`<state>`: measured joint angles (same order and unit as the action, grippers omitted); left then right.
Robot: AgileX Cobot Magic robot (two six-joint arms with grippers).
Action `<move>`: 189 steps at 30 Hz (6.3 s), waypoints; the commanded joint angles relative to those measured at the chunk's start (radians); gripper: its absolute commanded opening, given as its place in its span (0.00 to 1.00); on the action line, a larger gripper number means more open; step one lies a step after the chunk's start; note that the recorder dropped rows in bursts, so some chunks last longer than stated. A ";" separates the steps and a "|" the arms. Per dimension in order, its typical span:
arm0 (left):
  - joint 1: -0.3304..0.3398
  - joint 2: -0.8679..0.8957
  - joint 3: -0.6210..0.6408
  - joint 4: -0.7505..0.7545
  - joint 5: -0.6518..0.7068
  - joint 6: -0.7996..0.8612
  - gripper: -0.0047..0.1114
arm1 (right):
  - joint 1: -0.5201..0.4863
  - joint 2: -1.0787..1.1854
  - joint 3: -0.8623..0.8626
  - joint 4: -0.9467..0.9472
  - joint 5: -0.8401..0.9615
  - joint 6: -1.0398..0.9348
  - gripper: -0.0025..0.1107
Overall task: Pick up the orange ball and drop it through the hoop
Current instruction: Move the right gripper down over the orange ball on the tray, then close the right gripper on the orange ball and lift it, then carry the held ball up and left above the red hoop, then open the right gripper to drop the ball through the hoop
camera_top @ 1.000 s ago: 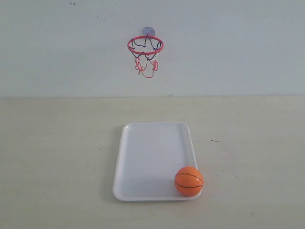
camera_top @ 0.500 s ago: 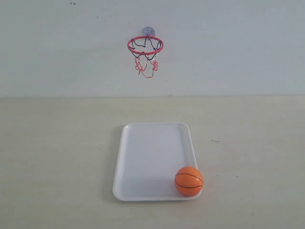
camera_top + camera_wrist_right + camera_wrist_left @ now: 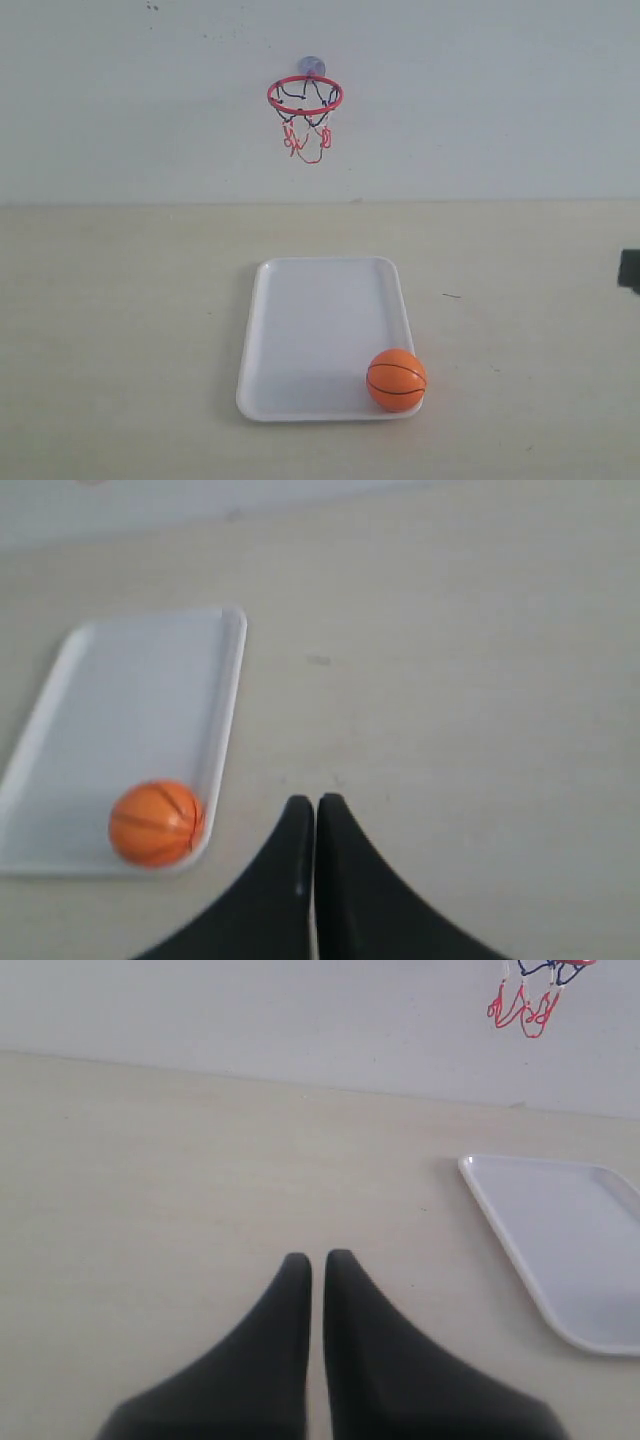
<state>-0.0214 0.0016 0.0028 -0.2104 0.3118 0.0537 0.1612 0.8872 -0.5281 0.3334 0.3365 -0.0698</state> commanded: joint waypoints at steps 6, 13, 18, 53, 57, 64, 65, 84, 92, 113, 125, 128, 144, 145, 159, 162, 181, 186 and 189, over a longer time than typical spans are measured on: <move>0.001 -0.002 -0.003 -0.002 -0.013 -0.008 0.08 | 0.037 0.367 -0.324 0.123 0.575 -0.343 0.02; 0.001 -0.002 -0.003 -0.002 -0.013 -0.008 0.08 | 0.293 0.543 -0.604 -0.138 0.682 -0.136 0.02; 0.001 -0.002 -0.003 -0.002 -0.013 -0.008 0.08 | 0.393 0.691 -0.751 -0.277 0.776 0.070 0.08; 0.001 -0.002 -0.003 -0.002 -0.013 -0.008 0.08 | 0.397 1.108 -0.837 -0.245 0.518 0.173 0.61; 0.001 -0.002 -0.003 -0.002 -0.013 -0.008 0.08 | 0.397 1.124 -0.837 -0.264 0.530 0.176 0.61; 0.001 -0.002 -0.003 -0.002 -0.013 -0.008 0.08 | 0.397 1.126 -0.886 -0.262 0.594 0.244 0.01; 0.001 -0.002 -0.003 -0.002 -0.013 -0.008 0.08 | 0.397 1.126 -0.896 -0.262 0.604 0.244 0.02; 0.001 -0.002 -0.003 -0.002 -0.013 -0.008 0.08 | 0.394 0.989 -1.198 -0.430 0.694 -0.104 0.02; 0.001 -0.002 -0.003 -0.002 -0.013 -0.008 0.08 | 0.324 0.991 -1.198 -0.587 0.647 -0.094 0.02; 0.001 -0.002 -0.003 -0.002 -0.013 -0.008 0.08 | 0.090 1.223 -1.208 1.319 0.074 -1.650 0.02; 0.001 -0.002 -0.003 -0.002 -0.013 -0.008 0.08 | 0.088 1.315 -1.372 1.411 0.163 -1.872 0.02; 0.001 -0.002 -0.003 -0.002 -0.013 -0.008 0.08 | 0.088 1.371 -1.428 1.411 0.174 -1.866 0.02; 0.001 -0.002 -0.003 -0.002 -0.013 -0.008 0.08 | 0.108 1.590 -1.792 1.411 0.266 -1.791 0.02; 0.001 -0.002 -0.003 -0.002 -0.013 -0.008 0.08 | 0.116 1.597 -1.797 1.411 0.266 -1.791 0.02; 0.001 -0.002 -0.003 -0.002 -0.013 -0.008 0.08 | 0.159 1.603 -1.798 1.411 0.114 -1.821 0.02; 0.001 -0.002 -0.003 -0.002 -0.013 -0.008 0.08 | 0.159 1.603 -1.798 1.411 0.069 -1.821 0.02; 0.001 -0.002 -0.003 -0.002 -0.013 -0.008 0.08 | 0.159 1.645 -1.798 1.411 0.138 -1.787 0.02; 0.001 -0.002 -0.003 -0.002 -0.013 -0.008 0.08 | 0.159 1.645 -1.798 1.411 0.138 -1.787 0.02; 0.001 -0.002 -0.003 -0.002 -0.013 -0.008 0.08 | 0.159 1.645 -1.798 1.411 0.138 -1.787 0.02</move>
<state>-0.0214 0.0016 0.0028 -0.2104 0.3118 0.0517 0.3201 2.5412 -2.3206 1.7372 0.4662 -1.8563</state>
